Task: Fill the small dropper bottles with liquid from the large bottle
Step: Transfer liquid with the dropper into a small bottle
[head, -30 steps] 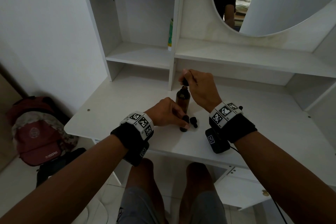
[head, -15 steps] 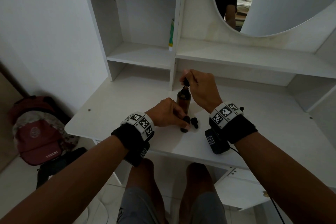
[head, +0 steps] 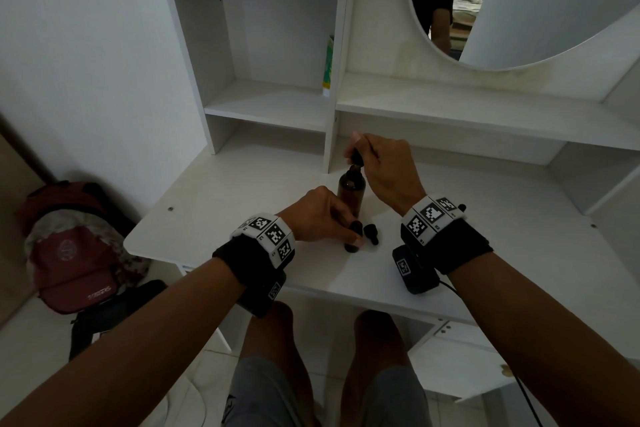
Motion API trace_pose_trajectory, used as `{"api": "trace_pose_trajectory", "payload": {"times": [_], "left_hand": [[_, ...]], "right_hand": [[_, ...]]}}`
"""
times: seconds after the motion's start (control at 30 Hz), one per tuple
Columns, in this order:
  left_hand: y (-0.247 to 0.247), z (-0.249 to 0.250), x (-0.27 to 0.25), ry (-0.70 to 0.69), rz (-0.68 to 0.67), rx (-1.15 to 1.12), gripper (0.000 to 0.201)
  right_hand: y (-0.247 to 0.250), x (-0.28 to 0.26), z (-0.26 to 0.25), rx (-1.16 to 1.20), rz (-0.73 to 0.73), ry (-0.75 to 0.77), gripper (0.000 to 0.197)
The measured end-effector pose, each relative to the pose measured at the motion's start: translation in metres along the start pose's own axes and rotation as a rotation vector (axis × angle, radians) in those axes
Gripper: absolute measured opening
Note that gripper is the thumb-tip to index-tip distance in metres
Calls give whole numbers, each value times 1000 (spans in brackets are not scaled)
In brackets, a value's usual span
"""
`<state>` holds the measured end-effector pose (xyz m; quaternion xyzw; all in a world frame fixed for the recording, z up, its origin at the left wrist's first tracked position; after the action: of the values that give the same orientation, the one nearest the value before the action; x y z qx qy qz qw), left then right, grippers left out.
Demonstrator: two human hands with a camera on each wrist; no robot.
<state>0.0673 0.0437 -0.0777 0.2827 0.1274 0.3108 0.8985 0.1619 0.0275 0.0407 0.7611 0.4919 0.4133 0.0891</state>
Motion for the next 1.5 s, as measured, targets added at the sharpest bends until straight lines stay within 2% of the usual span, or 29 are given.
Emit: {"api": "trace_pose_trajectory", "payload": {"times": [0.4, 1.5], "left_hand": [[0, 1, -1, 1, -5, -4, 28], [0, 3, -1, -10, -3, -7, 26]], "right_hand": [[-5, 2, 1, -17, -38, -16, 43], [1, 1, -1, 27, 18, 4, 41]]}}
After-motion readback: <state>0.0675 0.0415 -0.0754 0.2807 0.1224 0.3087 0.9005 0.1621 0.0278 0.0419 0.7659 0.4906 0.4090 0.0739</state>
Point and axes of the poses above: each hand's wrist, its own x-axis towards the middle knuckle, its own y-axis out of the back of the hand, z = x × y, the point moved 10 cm from there along x, towards the middle knuckle, and after that the axes turned 5 degrees about -y, right-handed, at the moved point
